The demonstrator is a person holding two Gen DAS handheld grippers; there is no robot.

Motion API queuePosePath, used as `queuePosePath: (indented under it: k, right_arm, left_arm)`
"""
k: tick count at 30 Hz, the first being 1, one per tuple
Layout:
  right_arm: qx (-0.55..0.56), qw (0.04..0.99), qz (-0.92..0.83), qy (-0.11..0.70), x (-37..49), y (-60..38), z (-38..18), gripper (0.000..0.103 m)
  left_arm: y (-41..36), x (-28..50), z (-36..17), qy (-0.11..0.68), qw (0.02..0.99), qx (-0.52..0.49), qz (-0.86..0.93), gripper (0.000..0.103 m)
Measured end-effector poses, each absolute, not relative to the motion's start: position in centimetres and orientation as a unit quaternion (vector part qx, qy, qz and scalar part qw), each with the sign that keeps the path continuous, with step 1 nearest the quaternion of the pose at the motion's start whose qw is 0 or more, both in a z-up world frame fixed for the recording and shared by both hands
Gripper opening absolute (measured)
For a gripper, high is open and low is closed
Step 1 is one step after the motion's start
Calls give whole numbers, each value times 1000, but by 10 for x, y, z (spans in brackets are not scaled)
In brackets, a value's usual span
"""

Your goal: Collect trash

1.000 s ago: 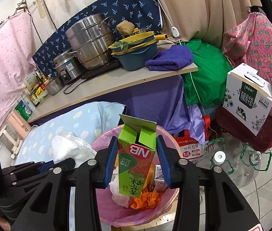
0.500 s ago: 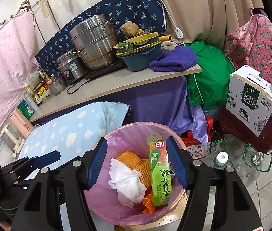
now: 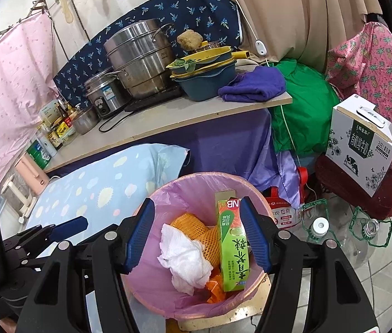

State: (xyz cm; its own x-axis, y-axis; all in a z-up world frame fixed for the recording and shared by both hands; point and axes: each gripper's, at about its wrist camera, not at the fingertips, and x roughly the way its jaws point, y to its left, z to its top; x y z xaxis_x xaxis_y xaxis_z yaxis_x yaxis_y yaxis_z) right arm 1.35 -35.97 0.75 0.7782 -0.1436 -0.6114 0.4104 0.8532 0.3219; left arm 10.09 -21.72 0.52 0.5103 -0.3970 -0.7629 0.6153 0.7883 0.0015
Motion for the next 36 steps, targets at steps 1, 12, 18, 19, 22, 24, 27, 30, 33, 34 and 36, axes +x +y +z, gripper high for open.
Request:
queuePosePath:
  k: [1, 12, 18, 19, 22, 24, 27, 30, 33, 34, 36]
  right_arm:
    - [225, 916, -152, 297, 13, -359, 8, 62]
    - [195, 916, -156, 314, 6, -341, 5, 66]
    - [177, 916, -152, 326, 2, -325, 3, 68]
    - [175, 916, -151, 327, 1, -323, 3, 68]
    - [172, 915, -148, 333, -1, -315, 0, 69]
    - [170, 914, -146, 337, -3, -310, -2, 71]
    - [166, 914, -146, 340, -8, -303, -3, 76]
    - [162, 913, -145, 345, -12, -296, -5, 82]
    - [158, 913, -143, 349, -15, -290, -7, 84]
    - [156, 912, -142, 351, -16, -288, -8, 84]
    - [155, 912, -141, 354, -19, -285, -9, 84]
  left_arm:
    - [-216, 100, 5, 397, 858, 137, -294, 60]
    - [-198, 93, 2, 399, 863, 132, -280, 62]
    - [-181, 86, -4, 403, 866, 128, -267, 68]
    - [-179, 85, -5, 403, 866, 129, -265, 68]
    - [-171, 80, -8, 404, 868, 130, -257, 73]
    - [-166, 77, -10, 404, 870, 130, -251, 76]
    - [-159, 73, -12, 403, 872, 133, -244, 80]
    - [-151, 69, -14, 403, 874, 133, -237, 84]
    - [-142, 65, -17, 403, 876, 133, -231, 86]
    - [-140, 64, -18, 404, 876, 132, -228, 87]
    - [-133, 62, -20, 406, 877, 127, -222, 89]
